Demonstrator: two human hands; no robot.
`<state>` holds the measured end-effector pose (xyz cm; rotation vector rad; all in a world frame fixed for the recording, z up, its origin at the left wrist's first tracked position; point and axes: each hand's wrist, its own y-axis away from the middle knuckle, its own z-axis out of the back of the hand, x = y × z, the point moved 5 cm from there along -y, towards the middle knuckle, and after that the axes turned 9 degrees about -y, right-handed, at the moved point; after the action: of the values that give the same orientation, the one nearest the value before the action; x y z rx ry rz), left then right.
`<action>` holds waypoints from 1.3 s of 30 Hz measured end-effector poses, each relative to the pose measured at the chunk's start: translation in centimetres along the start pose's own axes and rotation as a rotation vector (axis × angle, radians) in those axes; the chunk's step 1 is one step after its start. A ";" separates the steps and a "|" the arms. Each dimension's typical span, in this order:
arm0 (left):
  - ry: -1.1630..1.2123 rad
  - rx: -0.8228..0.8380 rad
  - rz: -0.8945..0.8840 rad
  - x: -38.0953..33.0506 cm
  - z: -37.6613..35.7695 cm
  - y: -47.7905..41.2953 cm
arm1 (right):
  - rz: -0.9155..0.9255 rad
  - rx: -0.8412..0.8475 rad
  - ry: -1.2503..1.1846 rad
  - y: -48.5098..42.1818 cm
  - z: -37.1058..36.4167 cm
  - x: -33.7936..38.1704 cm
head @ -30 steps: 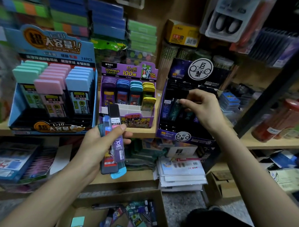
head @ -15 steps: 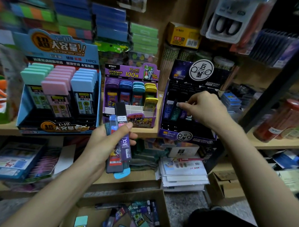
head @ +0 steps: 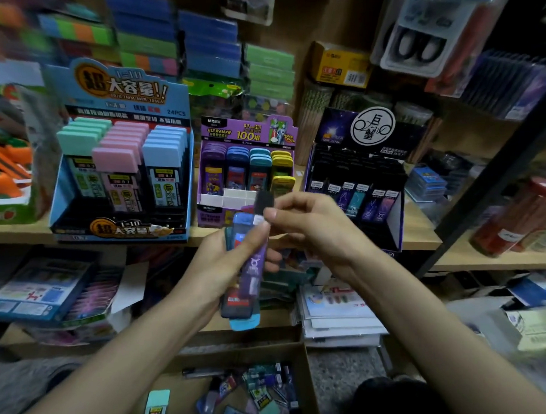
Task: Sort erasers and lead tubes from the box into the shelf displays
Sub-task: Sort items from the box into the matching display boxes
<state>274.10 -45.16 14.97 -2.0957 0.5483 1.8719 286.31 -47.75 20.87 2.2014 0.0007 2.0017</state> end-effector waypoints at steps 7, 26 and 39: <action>0.040 -0.114 -0.011 -0.6 -0.8 -0.7 | 0.272 -0.226 -0.087 0.0 6.6 4.8; 0.079 -0.040 0.042 0.6 -3.0 -1.4 | 0.568 -0.490 0.537 -1.7 13.7 2.6; 0.067 -0.015 -0.058 0.2 -2.4 -1.1 | 0.428 -0.550 0.609 -3.7 14.5 0.9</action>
<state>276.74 -45.21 15.05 -2.1674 0.4846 1.7852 301.14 -45.77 20.01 1.2803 -0.8860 2.4205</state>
